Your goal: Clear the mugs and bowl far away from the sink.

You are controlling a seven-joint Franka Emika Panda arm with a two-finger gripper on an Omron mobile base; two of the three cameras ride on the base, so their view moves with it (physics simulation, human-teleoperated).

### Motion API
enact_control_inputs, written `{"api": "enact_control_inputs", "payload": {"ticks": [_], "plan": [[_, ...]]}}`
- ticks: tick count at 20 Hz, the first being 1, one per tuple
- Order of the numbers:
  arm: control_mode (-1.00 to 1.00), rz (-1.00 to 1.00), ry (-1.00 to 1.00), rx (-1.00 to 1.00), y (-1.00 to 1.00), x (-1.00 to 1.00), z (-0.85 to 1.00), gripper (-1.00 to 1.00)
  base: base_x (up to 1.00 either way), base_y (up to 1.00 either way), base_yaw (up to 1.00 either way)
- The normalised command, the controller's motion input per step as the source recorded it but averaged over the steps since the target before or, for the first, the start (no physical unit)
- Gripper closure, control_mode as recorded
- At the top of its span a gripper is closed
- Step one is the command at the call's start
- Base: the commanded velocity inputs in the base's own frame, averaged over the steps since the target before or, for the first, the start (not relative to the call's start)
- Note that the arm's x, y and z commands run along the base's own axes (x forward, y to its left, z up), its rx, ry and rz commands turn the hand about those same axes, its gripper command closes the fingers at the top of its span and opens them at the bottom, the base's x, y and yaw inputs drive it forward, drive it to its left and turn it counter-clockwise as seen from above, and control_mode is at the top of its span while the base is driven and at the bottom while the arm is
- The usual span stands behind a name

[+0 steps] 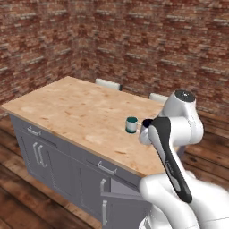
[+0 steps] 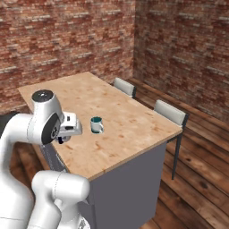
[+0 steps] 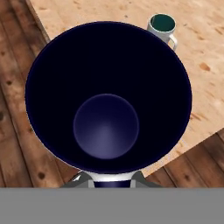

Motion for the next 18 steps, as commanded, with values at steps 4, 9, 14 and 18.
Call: {"api": "enact_control_inputs", "payload": {"ticks": [4, 9, 14, 18], "plan": [[-1.0, 0.0, 0.01, 0.0, 0.0, 0.33, -0.43, 1.0, 0.0, 0.0, 0.0], [-1.0, 0.0, 0.03, 0.0, 0.0, 0.37, -0.44, 1.0, 0.0, 0.0, 0.0], [-1.0, 0.0, 0.01, 0.0, 0.0, 0.38, -0.45, 1.0, 0.0, 0.0, 0.0], [-1.0, 0.0, 0.04, 0.0, 0.0, 0.38, -0.45, 1.0, 0.0, 0.0, 0.0]]}}
